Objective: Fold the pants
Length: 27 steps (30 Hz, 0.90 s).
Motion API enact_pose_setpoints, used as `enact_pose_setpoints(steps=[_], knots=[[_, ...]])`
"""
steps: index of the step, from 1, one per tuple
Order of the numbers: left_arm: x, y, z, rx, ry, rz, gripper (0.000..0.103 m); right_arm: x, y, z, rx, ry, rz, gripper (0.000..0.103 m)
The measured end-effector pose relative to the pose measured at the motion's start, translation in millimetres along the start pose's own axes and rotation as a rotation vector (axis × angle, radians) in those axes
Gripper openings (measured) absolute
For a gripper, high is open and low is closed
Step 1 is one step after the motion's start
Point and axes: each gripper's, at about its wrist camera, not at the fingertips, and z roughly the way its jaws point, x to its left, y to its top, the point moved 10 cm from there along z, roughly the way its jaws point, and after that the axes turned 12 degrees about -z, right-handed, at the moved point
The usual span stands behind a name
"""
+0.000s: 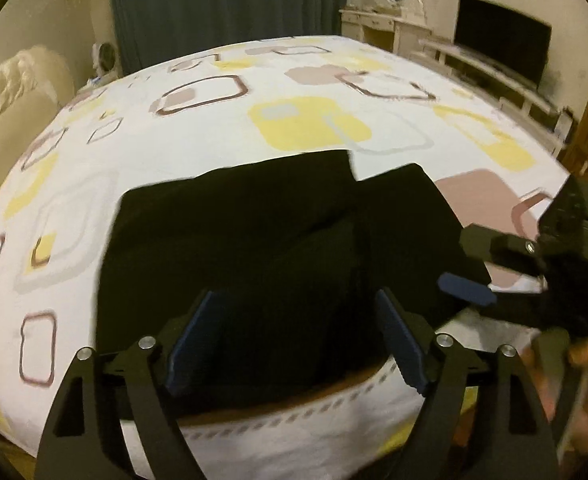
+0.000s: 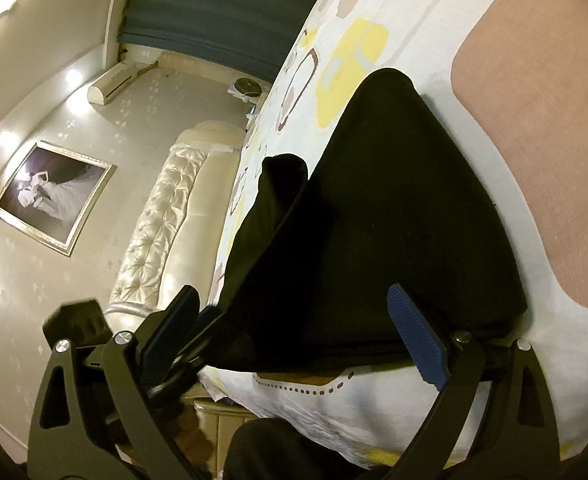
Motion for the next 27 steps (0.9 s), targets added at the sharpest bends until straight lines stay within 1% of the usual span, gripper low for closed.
enact_pose_setpoints(steps=[4,5,6,7,8,10,11,13,16,17,18,19,20,21,23,27], knots=[[61.1,-4.3,-17.5,-0.037,-0.012,-0.121,0.080,3.5,-1.6,1.5,0.031,-0.032,-0.019,0.095],[84.2,-5.5,-19.3,-0.055,0.005,-0.156,0.080,5.6,-1.6,1.8,0.043,-0.050,-0.021,0.095],[98.1,-6.4,-18.9,-0.062,0.019,-0.176,0.080,9.4,-0.3,2.3,0.056,-0.074,-0.030,0.095],[115.3,-8.4,-16.7,-0.063,0.038,-0.208,0.080,14.9,1.6,2.9,0.059,-0.081,-0.044,0.095],[132.9,-12.0,-12.4,-0.034,0.030,-0.245,0.081,21.2,3.4,3.9,0.060,-0.080,-0.059,0.095],[148.4,-13.1,-10.4,-0.004,-0.026,-0.311,0.082,32.2,5.9,9.2,0.076,-0.098,-0.094,0.095],[157.7,-12.2,-11.6,-0.006,-0.035,-0.345,0.082,32.8,5.8,13.5,0.090,-0.124,-0.109,0.095],[176.4,-10.2,-12.8,-0.020,-0.022,-0.400,0.082,29.0,5.1,21.4,0.108,-0.167,-0.123,0.095],[187.5,-7.5,-12.4,-0.015,-0.054,-0.478,0.082,21.6,10.5,32.5,0.117,-0.247,-0.133,0.094],[187.7,-5.7,-13.2,-0.014,-0.078,-0.504,0.082,23.2,13.9,31.7,0.107,-0.277,-0.142,0.092],[187.2,-2.7,-15.1,-0.016,-0.109,-0.531,0.082,26.3,18.3,26.8,0.094,-0.334,-0.159,0.083],[189.0,-2.0,-18.0,-0.020,-0.122,-0.541,0.082,27.6,24.5,20.2,0.081,-0.377,-0.181,0.081],[189.0,-2.4,-20.3,-0.024,-0.125,-0.544,0.082,34.2,27.7,14.5,0.074,-0.412,-0.204,0.081],[189.4,-2.2,-21.0,-0.028,-0.117,-0.535,0.082,41.8,29.6,11.5,0.072,-0.415,-0.223,0.081],[188.4,-3.7,-18.9,-0.027,-0.107,-0.516,0.082,47.9,29.9,14.5,0.088,-0.393,-0.229,0.081],[185.9,-6.8,-12.6,-0.013,-0.095,-0.495,0.082,24.8,23.8,41.8,0.189,-0.384,-0.186,0.081]])
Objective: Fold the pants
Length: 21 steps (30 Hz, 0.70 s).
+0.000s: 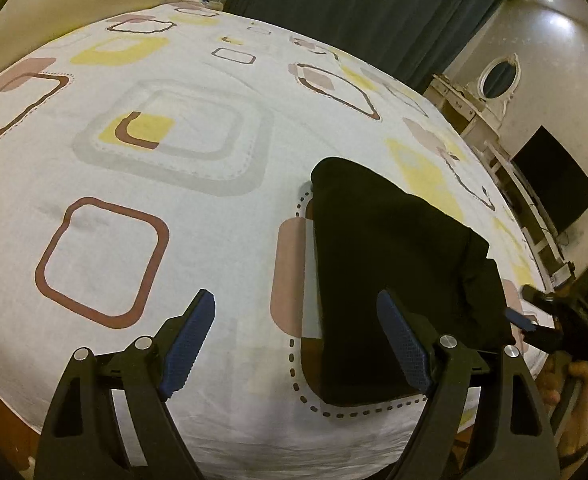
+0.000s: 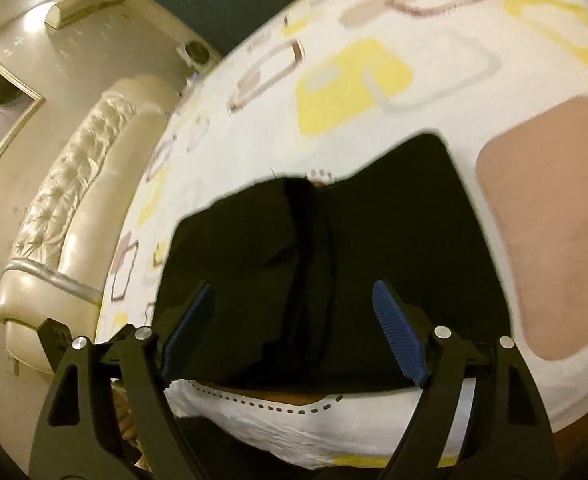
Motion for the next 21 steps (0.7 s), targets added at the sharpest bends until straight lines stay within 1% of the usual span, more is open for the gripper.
enact_pose_setpoints(steps=[1,2,5,6,7,8,9,10,11,12,13,14,15,16,21], knots=[[0.1,-0.8,0.2,0.002,0.000,0.003,0.082,-3.4,-3.1,12.1,0.031,0.008,0.015,0.081],[0.6,-1.2,0.9,0.005,0.000,0.007,0.082,-3.5,-4.6,21.0,0.045,0.020,0.023,0.080],[2.5,-1.6,1.0,0.001,0.016,0.020,0.082,-2.7,-2.6,30.1,0.043,0.035,0.033,0.068],[3.3,-1.6,1.3,-0.002,0.022,0.023,0.082,0.3,-2.2,33.3,0.042,0.057,0.043,0.061],[3.6,-2.1,1.6,-0.002,0.024,0.023,0.082,11.3,-4.9,43.0,0.062,0.128,0.065,0.056],[3.9,-2.0,2.1,-0.001,0.025,0.023,0.082,11.3,-4.9,43.0,0.062,0.128,0.065,0.055],[4.3,-1.7,2.6,-0.001,0.026,0.020,0.082,15.5,-7.3,47.9,0.075,0.140,0.062,0.051],[4.6,-1.5,2.5,-0.001,0.027,0.018,0.082,19.1,-10.0,52.4,0.088,0.135,0.046,0.043],[4.7,-1.1,2.5,-0.003,0.028,0.018,0.082,21.5,-10.6,55.2,0.098,0.133,0.033,0.037],[4.7,-0.9,2.6,-0.003,0.031,0.020,0.082,23.1,-12.0,57.3,0.107,0.130,0.023,0.025],[4.9,-0.9,2.5,-0.004,0.034,0.023,0.082,25.3,-13.4,60.1,0.119,0.129,0.012,0.021],[5.4,-0.8,2.2,-0.005,0.039,0.025,0.082,27.4,-15.4,58.4,0.121,0.129,0.005,0.019],[6.0,-0.5,2.3,-0.006,0.041,0.025,0.082,28.8,-15.1,57.3,0.119,0.126,-0.004,0.015],[6.5,-0.4,2.4,-0.007,0.041,0.023,0.082,32.2,-13.1,54.6,0.111,0.129,-0.016,0.013],[8.6,0.8,2.4,-0.009,0.046,0.016,0.082,52.2,3.7,29.9,0.042,0.134,-0.081,0.011]])
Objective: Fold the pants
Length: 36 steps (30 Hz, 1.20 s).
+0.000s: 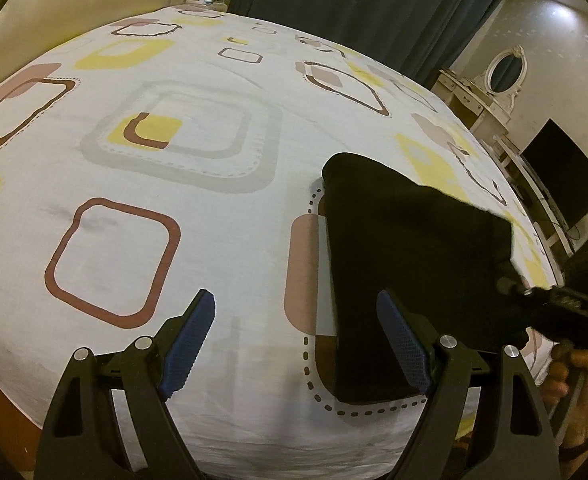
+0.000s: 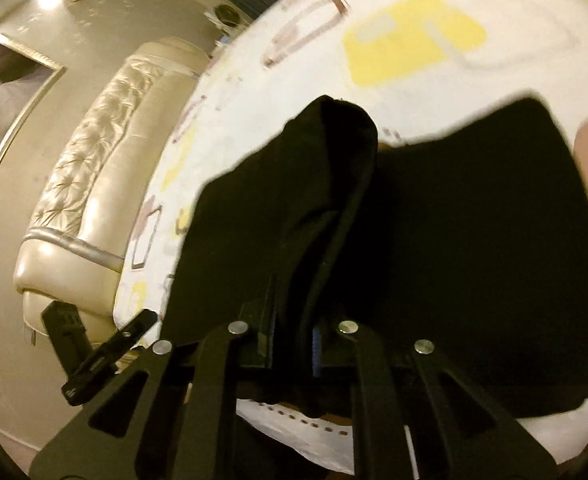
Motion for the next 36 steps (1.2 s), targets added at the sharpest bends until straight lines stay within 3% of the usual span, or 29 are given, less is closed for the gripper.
enact_pose_setpoints(steps=[5,12,24,36], knots=[[-0.2,0.8,-0.6,-0.005,0.003,0.006,0.082,9.4,19.3,-36.9,-0.074,0.003,-0.040,0.011],[-2.8,-0.6,-0.4,0.003,-0.003,0.008,0.082,-32.4,19.9,-71.5,-0.105,-0.055,-0.001,0.011],[-11.7,-15.3,9.4,0.040,-0.010,0.048,0.082,-113.8,-15.1,-57.8,-0.069,-0.096,0.148,0.008],[-22.5,-28.7,20.4,0.082,-0.038,0.059,0.082,-121.2,-22.6,-68.3,-0.125,-0.087,0.155,0.006]])
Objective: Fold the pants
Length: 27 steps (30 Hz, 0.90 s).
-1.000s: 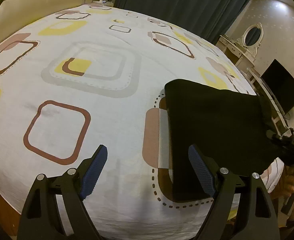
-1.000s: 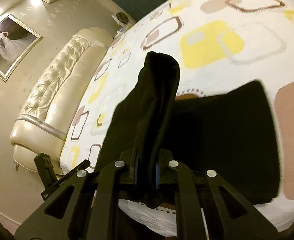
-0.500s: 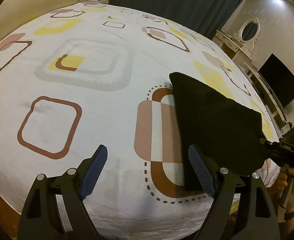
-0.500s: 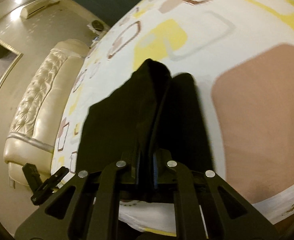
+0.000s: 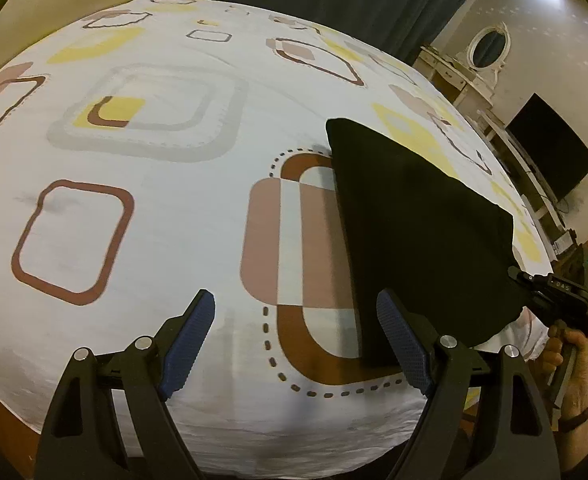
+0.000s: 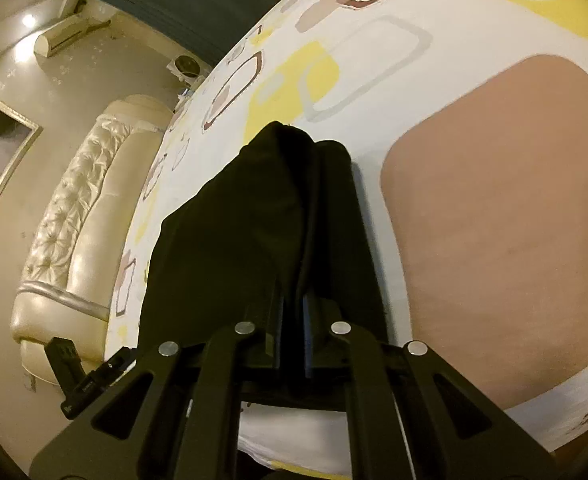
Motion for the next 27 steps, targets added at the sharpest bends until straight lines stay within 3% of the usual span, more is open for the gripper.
enact_pose_setpoints(steps=[7,17,18,19,21,25,27], knots=[[-4.3,-12.6,13.4,0.097,-0.076,-0.064,0.082,-6.4,-2.2,1.6,0.000,0.026,0.014,0.007],[-13.6,-15.5,15.2,0.116,-0.107,-0.026,0.082,-21.5,-8.8,-18.8,-0.025,0.041,0.073,0.007],[-13.0,-15.6,15.2,0.122,-0.111,-0.028,0.082,-24.1,-8.5,-24.0,-0.033,0.034,0.079,0.015],[-12.8,-15.2,14.9,0.129,-0.120,-0.029,0.082,-27.4,-8.9,-30.1,-0.038,0.026,0.085,0.039],[-12.7,-14.0,14.4,0.145,-0.140,-0.031,0.082,-35.6,-9.4,-45.6,-0.060,0.014,0.112,0.064],[-17.4,-10.2,16.5,0.174,-0.187,-0.027,0.082,-37.3,-8.5,-62.2,-0.087,0.065,0.146,0.075],[-21.6,-11.8,21.7,0.206,-0.222,-0.030,0.082,-35.5,-10.2,-58.1,-0.075,0.097,0.158,0.075]])
